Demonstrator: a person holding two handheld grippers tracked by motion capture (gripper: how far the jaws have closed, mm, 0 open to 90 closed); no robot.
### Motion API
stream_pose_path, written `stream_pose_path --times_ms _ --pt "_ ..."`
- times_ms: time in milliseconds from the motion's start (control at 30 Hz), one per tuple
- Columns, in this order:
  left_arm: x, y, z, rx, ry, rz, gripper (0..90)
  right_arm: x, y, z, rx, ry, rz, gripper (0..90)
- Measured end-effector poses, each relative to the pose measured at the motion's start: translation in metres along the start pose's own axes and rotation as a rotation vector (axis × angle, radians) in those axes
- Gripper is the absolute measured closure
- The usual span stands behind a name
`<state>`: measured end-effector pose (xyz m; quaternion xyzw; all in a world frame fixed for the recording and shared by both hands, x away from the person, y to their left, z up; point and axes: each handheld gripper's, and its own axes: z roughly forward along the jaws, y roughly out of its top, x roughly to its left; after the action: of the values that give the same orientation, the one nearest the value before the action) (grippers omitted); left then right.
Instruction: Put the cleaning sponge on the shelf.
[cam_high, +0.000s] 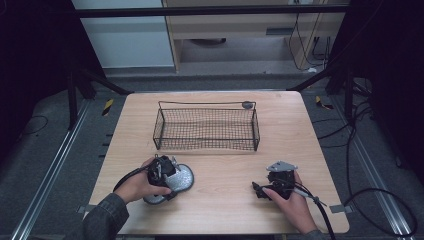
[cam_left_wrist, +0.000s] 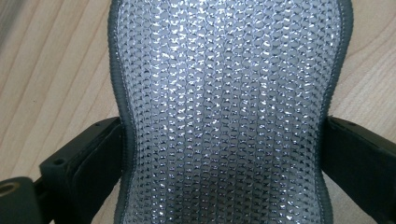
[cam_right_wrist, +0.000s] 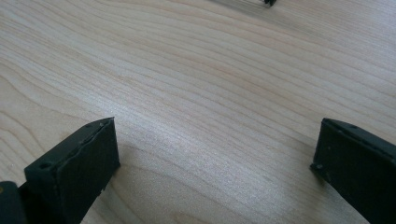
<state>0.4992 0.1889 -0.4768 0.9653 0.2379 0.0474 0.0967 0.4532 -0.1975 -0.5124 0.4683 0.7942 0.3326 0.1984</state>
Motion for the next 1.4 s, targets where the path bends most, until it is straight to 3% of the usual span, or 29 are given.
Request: stream_pose_path --times_ms 167,467,700,767,933,1400 --pt "0.002 -0.001 0.000 -0.016 -0.026 -0.011 3.9 0.000 0.000 0.000 0.000 0.000 -0.001 0.4" --pt "0.000 -0.003 -0.005 -0.020 -0.013 0.002 10.9 0.000 0.000 0.000 0.000 0.000 -0.001 0.4" --pt "-0.004 -0.005 -0.020 -0.065 0.043 0.009 11.4 0.000 0.000 0.000 -0.001 0.000 -0.001 0.4" --pt "-0.007 -0.005 -0.029 -0.077 0.089 0.031 11.5 0.000 0.000 0.000 -0.001 0.000 -0.001 0.4" --pt "-0.008 -0.004 -0.037 -0.082 0.118 0.063 11.6 0.000 0.000 0.000 -0.002 0.001 -0.001 0.4" --pt "-0.009 -0.002 -0.049 -0.091 0.135 0.096 11.9 0.000 0.000 0.000 -0.001 0.000 0.000 0.4"
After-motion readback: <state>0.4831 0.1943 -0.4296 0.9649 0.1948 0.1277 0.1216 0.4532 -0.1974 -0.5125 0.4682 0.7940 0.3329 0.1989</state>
